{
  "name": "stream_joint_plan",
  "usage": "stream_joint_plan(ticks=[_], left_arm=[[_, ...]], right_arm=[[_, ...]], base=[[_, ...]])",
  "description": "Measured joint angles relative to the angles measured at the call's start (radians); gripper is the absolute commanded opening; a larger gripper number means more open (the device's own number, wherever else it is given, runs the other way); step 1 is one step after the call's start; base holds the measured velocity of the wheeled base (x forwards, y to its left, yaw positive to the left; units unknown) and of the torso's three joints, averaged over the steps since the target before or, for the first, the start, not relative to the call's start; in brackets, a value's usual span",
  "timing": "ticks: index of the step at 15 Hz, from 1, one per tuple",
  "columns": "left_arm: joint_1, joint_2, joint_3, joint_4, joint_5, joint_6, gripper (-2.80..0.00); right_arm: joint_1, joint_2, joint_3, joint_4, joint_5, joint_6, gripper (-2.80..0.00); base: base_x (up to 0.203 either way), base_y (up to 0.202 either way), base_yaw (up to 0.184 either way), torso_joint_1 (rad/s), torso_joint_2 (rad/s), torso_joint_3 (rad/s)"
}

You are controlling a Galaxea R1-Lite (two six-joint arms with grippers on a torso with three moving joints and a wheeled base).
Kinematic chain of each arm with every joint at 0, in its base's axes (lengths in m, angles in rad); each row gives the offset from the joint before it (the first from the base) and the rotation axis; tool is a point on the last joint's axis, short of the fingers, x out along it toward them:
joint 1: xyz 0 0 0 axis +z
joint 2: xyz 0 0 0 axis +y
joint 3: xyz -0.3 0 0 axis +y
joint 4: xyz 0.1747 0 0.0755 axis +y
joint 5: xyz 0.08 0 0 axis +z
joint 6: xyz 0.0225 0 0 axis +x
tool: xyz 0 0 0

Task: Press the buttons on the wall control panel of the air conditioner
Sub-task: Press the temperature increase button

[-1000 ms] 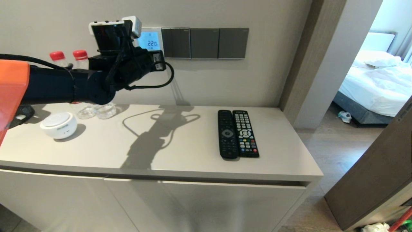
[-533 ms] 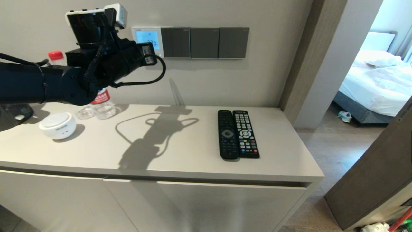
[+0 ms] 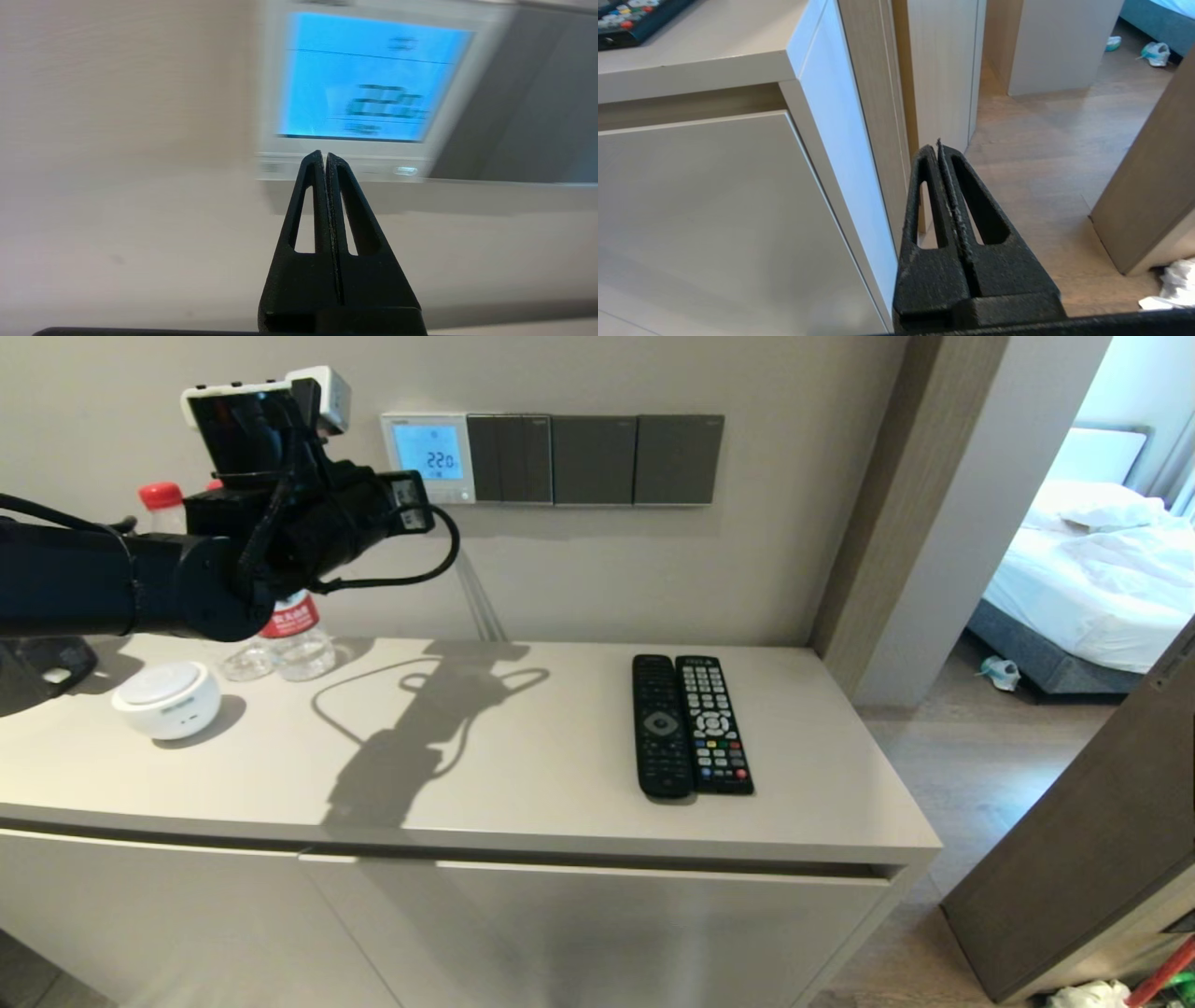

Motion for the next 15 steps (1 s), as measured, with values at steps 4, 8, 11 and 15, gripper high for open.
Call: stream_joint_plan(ticks=[4, 8, 11, 15], left_arm=[[0.02, 0.003, 0.001, 0.0, -0.002, 0.002, -2.8], [0.023, 0.001, 0.013, 0.0, -0.001, 0.003, -2.8], [0.026, 0.0, 0.021, 0.0, 0.0, 0.01, -2.8], [0.033, 0.001, 0.021, 0.0, 0.0, 0.01, -2.8]], right_arm=[[0.0, 0.0, 0.0, 0.0, 0.0, 0.0, -2.8], [0.0, 0.0, 0.0, 0.0, 0.0, 0.0, -2.8], [0.0, 0.0, 0.0, 0.0, 0.0, 0.0, -2.8], [0.0, 0.0, 0.0, 0.0, 0.0, 0.0, -2.8]], base=[[0.0, 0.0, 0.0, 0.0, 0.0, 0.0], [0.0, 0.0, 0.0, 0.0, 0.0, 0.0], [0.0, 0.0, 0.0, 0.0, 0.0, 0.0], [0.0, 0.0, 0.0, 0.0, 0.0, 0.0]])
